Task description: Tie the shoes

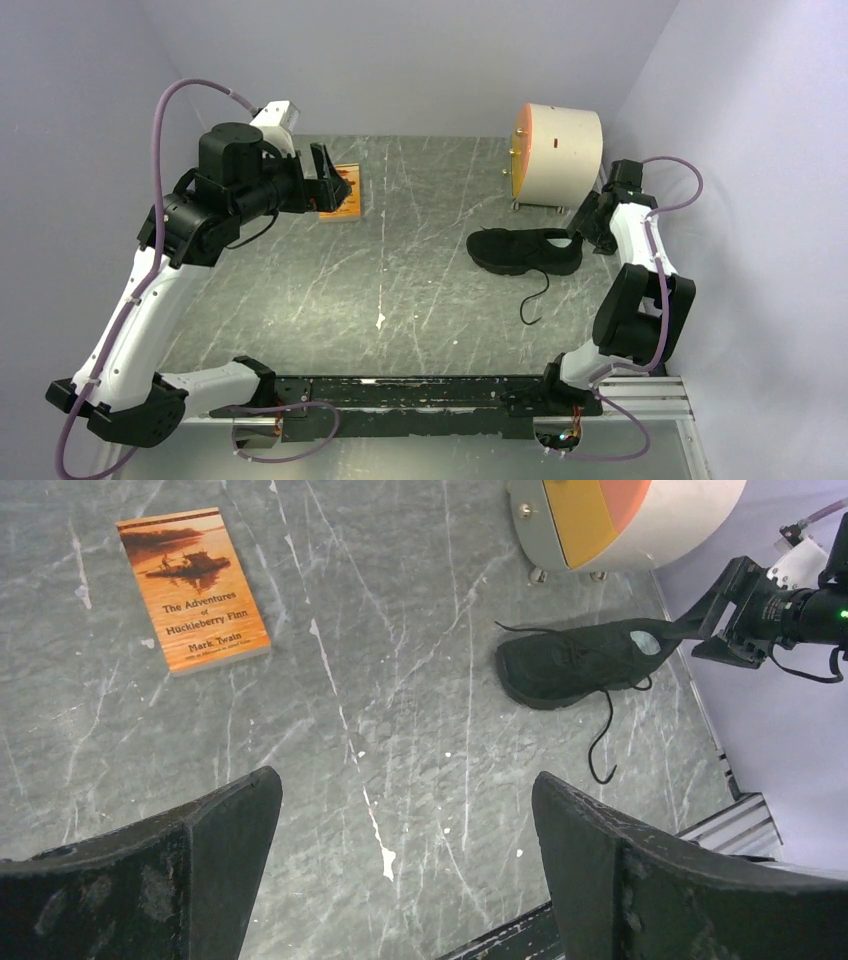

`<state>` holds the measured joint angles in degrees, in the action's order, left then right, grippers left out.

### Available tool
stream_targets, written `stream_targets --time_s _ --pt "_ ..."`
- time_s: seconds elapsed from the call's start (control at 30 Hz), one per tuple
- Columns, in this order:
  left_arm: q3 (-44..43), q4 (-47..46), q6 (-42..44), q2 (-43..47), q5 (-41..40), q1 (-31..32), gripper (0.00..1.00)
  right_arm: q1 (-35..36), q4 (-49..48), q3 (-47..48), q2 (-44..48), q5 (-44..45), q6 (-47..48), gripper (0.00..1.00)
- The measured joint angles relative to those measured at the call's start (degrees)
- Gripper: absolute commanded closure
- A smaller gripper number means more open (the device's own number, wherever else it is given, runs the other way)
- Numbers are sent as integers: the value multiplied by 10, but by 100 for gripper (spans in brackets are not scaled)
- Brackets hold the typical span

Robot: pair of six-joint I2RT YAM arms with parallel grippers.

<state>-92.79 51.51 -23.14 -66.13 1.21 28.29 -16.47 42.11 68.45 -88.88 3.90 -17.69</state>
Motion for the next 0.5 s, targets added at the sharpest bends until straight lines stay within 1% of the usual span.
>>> stream_targets --time_s 0.13,0.27,0.4,0.43,0.5 --pt "-6 8 11 -1 -21 14 0 0 -10 -4 -10 -2 13 40" --pt "-7 12 19 0 -38 20 0 5 -21 -24 -16 3 24 39" --pt "-7 12 24 0 -47 25 0 35 -40 -45 -29 26 38 38" --pt "-7 12 24 0 -49 26 0 43 -47 -49 -34 33 41 40" --pt "-7 13 24 0 -49 28 0 54 -53 -49 -43 42 43 47"
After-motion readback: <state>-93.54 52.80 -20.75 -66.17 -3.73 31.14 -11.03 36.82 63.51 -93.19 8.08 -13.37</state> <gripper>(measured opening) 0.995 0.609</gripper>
